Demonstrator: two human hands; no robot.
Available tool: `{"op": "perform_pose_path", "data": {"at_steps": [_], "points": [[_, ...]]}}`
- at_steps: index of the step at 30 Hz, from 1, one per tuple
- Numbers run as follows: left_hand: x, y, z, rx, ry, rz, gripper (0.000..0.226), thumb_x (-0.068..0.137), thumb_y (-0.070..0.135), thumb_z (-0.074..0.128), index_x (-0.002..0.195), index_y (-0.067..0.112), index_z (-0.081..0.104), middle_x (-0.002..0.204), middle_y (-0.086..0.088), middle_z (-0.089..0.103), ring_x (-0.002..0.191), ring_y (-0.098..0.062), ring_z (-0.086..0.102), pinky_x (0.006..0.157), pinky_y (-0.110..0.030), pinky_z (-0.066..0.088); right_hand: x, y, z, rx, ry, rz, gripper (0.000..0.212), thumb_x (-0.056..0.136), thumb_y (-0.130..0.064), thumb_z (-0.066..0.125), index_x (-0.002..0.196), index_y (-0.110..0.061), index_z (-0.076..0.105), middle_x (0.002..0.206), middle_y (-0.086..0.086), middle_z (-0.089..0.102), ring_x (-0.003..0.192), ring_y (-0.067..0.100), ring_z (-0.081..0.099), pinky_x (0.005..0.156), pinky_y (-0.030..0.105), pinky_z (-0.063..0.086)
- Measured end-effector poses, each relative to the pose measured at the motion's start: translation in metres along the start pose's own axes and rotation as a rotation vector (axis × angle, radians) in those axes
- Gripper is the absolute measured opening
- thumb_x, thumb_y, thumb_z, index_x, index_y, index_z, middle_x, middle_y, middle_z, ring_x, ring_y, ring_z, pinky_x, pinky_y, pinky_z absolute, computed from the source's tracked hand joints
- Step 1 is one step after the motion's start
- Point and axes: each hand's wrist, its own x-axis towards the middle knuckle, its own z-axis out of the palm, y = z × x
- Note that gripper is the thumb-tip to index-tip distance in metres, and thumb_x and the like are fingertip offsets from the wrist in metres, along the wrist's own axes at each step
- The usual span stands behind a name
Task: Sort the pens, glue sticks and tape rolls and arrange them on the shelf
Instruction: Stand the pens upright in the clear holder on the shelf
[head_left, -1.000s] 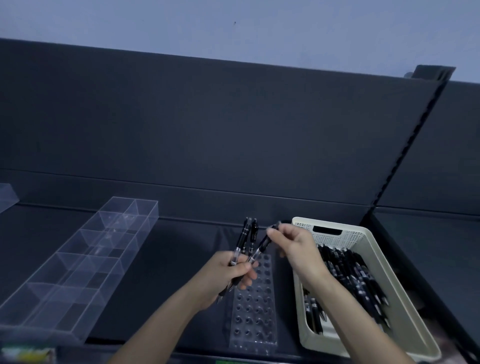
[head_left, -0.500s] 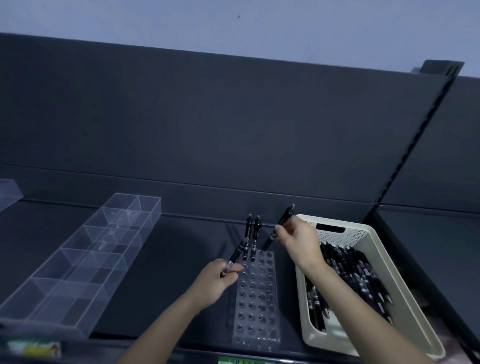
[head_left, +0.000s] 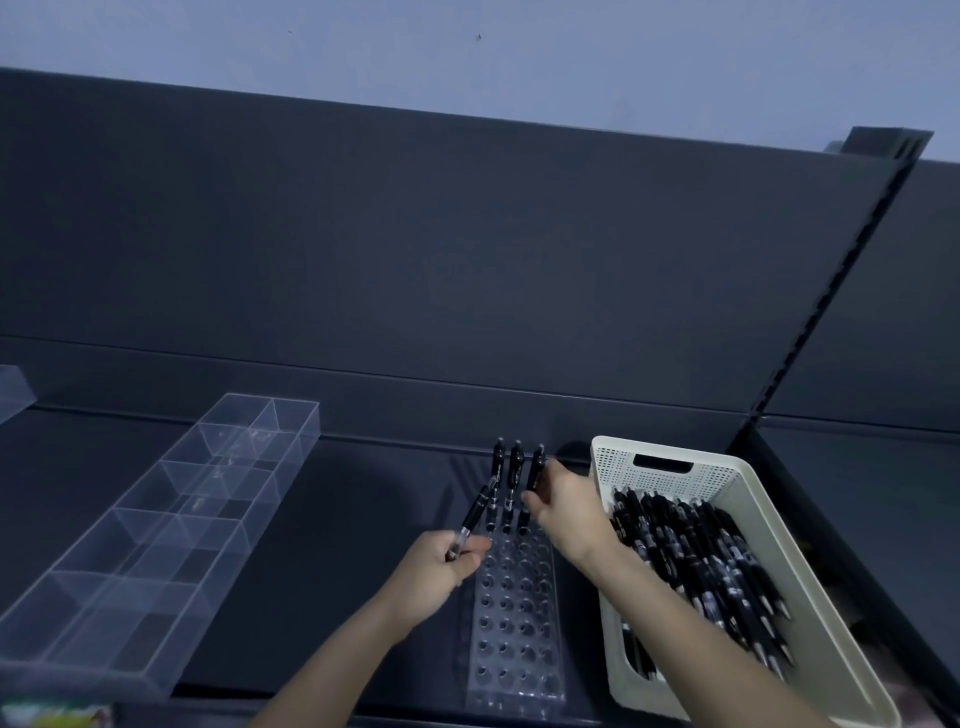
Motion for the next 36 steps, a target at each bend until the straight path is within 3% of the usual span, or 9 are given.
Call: {"op": "perform_pose_path", "data": {"at_steps": [3, 6, 10, 13, 17, 22, 26, 32, 36], "points": [[0.0, 0.002, 0.0, 0.013, -0.019, -0.008, 0.028, 0.095, 0.014, 0.049, 0.122, 0.014, 0.058, 0.123, 0.004, 0.058, 0.094, -0.002, 0.053, 0.075, -0.007, 0.044, 0.0, -0.001, 0.0, -0.01, 0.009, -0.016, 0.027, 0.09, -0.02, 0.055, 0.113, -0.006, 0.05, 0.08, 0.005, 0.06, 0.079, 0.025, 0.062, 0.065, 0.024, 0.041], [-0.004, 0.005, -0.005, 0.081, 0.007, 0.01, 0.026, 0.096, 0.016, 0.047, 0.119, 0.017, 0.059, 0.119, 0.008, 0.058, 0.104, -0.004, 0.053, 0.091, -0.016, 0.042, -0.003, -0.001, -0.002, 0.026, -0.004, 0.005, 0.034, 0.089, -0.021, 0.058, 0.118, -0.007, 0.049, 0.098, 0.009, 0.066, 0.091, 0.025, 0.064, 0.076, 0.028, 0.048], [-0.015, 0.018, -0.01, 0.075, 0.104, 0.088, 0.019, 0.097, 0.016, 0.044, 0.091, 0.025, 0.06, 0.083, 0.011, 0.062, 0.075, 0.001, 0.056, 0.067, -0.008, 0.041, -0.01, 0.003, -0.018, 0.078, 0.021, 0.007, 0.033, 0.088, -0.019, 0.059, 0.119, -0.008, 0.054, 0.104, 0.005, 0.067, 0.091, 0.018, 0.064, 0.083, 0.022, 0.049], [-0.021, 0.034, -0.005, 0.026, 0.078, 0.125, 0.022, 0.097, 0.019, 0.044, 0.077, 0.018, 0.055, 0.051, 0.009, 0.049, 0.041, 0.001, 0.044, 0.051, -0.015, 0.039, -0.022, 0.001, -0.031, 0.227, 0.09, -0.018, 0.004, 0.086, -0.014, 0.061, 0.085, -0.016, 0.064, 0.075, -0.008, 0.063, 0.071, 0.008, 0.058, 0.065, 0.007, 0.041], [-0.024, 0.052, 0.009, -0.073, -0.032, 0.124, 0.024, 0.097, 0.022, 0.045, 0.073, 0.018, 0.048, 0.039, 0.013, 0.04, 0.034, 0.001, 0.034, 0.045, -0.014, 0.028, -0.04, -0.016, -0.04, 0.59, -0.063, -0.057, 0.016, 0.082, -0.015, 0.067, 0.07, -0.024, 0.064, 0.063, -0.01, 0.061, 0.056, -0.004, 0.053, 0.06, 0.013, 0.043], [-0.028, 0.061, 0.018, -0.181, -0.17, 0.144, 0.015, 0.097, 0.023, 0.045, 0.084, 0.015, 0.044, 0.05, 0.012, 0.039, 0.043, -0.003, 0.033, 0.046, -0.018, 0.031, -0.041, -0.018, -0.048, 0.691, -0.069, -0.073, 0.033, 0.083, -0.008, 0.065, 0.055, -0.017, 0.048, 0.048, -0.011, 0.043, 0.047, 0.001, 0.037, 0.049, 0.012, 0.033], [-0.027, 0.06, 0.015, -0.195, -0.079, 0.189, 0.007, 0.095, 0.013, 0.049, 0.088, 0.015, 0.052, 0.069, 0.001, 0.056, 0.059, -0.006, 0.053, 0.061, -0.02, 0.045, -0.04, -0.007, -0.055, 0.837, -0.006, 0.015, 0.028, 0.082, -0.009, 0.065, 0.06, -0.013, 0.049, 0.059, 0.004, 0.052, 0.057, 0.012, 0.05, 0.052, 0.015, 0.041], [-0.028, 0.061, 0.021, -0.171, -0.09, 0.167, 0.022, 0.097, 0.009, 0.043, 0.083, 0.013, 0.06, 0.071, 0.001, 0.061, 0.057, -0.001, 0.056, 0.059, -0.015, 0.047, -0.044, -0.009, -0.052, 0.938, -0.067, 0.057, 0.015, 0.084, -0.002, 0.062, 0.074, -0.013, 0.062, 0.066, 0.004, 0.065, 0.057, 0.012, 0.057, 0.051, 0.017, 0.045], [-0.023, 0.047, 0.018, 0.159, 0.022, 0.208, 0.021, 0.096, 0.019, 0.046, 0.105, 0.02, 0.065, 0.102, 0.006, 0.065, 0.092, -0.004, 0.06, 0.087, -0.021, 0.048, -0.038, -0.005, -0.057, 0.776, -0.01, 0.047, 0.017, 0.087, -0.004, 0.059, 0.074, -0.015, 0.058, 0.068, 0.004, 0.064, 0.055, 0.009, 0.06, 0.05, 0.018, 0.048]]}}
